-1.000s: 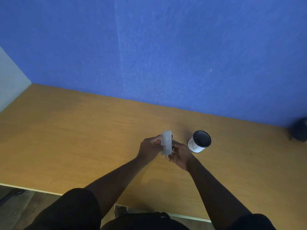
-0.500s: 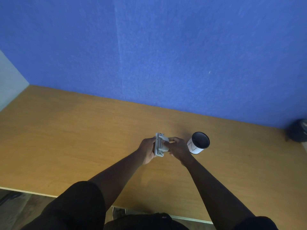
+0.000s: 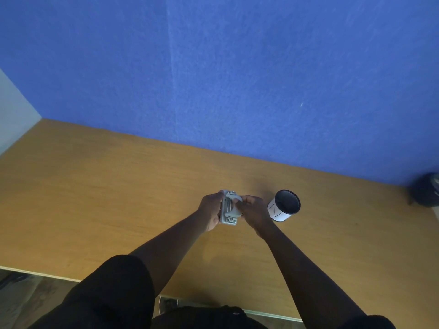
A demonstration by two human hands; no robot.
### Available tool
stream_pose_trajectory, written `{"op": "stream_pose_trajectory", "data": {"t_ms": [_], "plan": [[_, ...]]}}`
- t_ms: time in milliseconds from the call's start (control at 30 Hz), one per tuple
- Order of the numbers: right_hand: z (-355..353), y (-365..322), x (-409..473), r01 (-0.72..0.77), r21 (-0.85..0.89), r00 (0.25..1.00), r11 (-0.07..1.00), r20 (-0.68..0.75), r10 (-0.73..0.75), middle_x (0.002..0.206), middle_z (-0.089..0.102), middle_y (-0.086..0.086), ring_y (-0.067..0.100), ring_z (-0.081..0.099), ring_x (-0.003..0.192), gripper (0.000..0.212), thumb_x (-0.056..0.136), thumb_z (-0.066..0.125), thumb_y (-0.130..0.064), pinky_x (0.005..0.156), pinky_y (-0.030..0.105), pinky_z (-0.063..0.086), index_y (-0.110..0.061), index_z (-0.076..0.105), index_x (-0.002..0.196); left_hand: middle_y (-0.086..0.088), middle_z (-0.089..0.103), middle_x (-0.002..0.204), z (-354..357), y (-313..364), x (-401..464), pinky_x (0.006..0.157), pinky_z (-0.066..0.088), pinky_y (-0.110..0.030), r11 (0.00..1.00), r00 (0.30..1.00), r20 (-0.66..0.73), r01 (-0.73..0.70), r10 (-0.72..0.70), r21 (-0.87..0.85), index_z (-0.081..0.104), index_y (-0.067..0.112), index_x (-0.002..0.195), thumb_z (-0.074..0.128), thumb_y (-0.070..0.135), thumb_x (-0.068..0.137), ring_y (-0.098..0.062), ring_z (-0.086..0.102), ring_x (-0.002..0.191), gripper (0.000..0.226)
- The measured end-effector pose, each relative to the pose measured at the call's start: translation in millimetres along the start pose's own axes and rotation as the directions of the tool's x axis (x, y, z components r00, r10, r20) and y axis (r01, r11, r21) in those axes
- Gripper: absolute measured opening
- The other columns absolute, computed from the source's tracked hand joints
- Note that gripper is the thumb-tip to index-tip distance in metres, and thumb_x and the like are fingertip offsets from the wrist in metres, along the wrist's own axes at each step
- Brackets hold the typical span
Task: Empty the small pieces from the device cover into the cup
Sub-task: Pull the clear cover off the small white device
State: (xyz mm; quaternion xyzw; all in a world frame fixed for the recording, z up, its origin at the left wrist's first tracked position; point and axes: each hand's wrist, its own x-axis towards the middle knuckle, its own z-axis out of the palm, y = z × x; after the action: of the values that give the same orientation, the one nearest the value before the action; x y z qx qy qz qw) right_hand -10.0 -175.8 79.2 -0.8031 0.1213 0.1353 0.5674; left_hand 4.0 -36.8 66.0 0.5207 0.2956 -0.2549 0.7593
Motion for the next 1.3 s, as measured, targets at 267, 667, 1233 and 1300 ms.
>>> {"op": "stream_pose_trajectory", "data": {"t_ms": [267, 667, 1233, 1300], "plan": [[-3.9, -0.8, -1.3, -0.014, 0.066, 1.000, 0.998, 0.013, 0.013, 0.078, 0.074, 0.000, 0.005, 0.067, 0.063, 0.011, 0.090, 0.066, -0.021, 0.059, 0.023, 0.049, -0.014, 0.073, 0.094, -0.014, 0.067, 0.086, 2.6, 0.6, -0.1, 0.067, 0.055, -0.039, 0.998, 0.999, -0.009, 0.037, -0.037, -0.045, 0.066, 0.010, 0.091, 0.042, 0.031, 0.100, -0.029, 0.065, 0.071, 0.033], [1.1, -7.2, 5.2, -0.096, 0.149, 0.992, 0.984, -0.073, 0.108, 0.065, 0.071, -0.005, 0.002, 0.063, 0.051, 0.013, 0.090, 0.066, -0.022, 0.048, 0.019, 0.048, -0.017, 0.074, 0.079, -0.015, 0.072, 0.098, -6.9, -17.7, -12.2, 0.088, 0.054, -0.039, 0.963, 0.978, 0.210, 0.069, -0.013, -0.261, 0.067, 0.006, 0.102, 0.033, -0.005, 0.097, -0.026, 0.068, 0.094, 0.036], [16.9, -6.7, 15.1, -0.153, 0.166, 0.974, 0.974, -0.141, 0.177, 0.088, 0.076, 0.014, 0.028, 0.071, 0.081, 0.015, 0.090, 0.065, -0.020, 0.077, 0.045, 0.059, -0.008, 0.074, 0.090, -0.021, 0.071, 0.091, -5.9, -17.1, -18.8, 0.074, 0.059, -0.034, 0.961, 0.992, 0.100, -0.049, 0.079, -0.273, 0.067, -0.001, 0.103, 0.029, -0.014, 0.091, -0.029, 0.068, 0.087, 0.042], [18.4, -7.6, 14.8, -0.147, 0.156, 0.974, 0.977, -0.148, 0.170, 0.085, 0.076, 0.013, 0.025, 0.071, 0.077, 0.016, 0.089, 0.065, -0.020, 0.075, 0.045, 0.059, -0.007, 0.075, 0.090, -0.016, 0.074, 0.082, -7.0, -17.4, -18.3, 0.069, 0.060, -0.031, 0.965, 0.991, 0.093, -0.072, 0.098, -0.251, 0.070, 0.003, 0.094, 0.031, -0.012, 0.093, -0.024, 0.071, 0.078, 0.041]]}}
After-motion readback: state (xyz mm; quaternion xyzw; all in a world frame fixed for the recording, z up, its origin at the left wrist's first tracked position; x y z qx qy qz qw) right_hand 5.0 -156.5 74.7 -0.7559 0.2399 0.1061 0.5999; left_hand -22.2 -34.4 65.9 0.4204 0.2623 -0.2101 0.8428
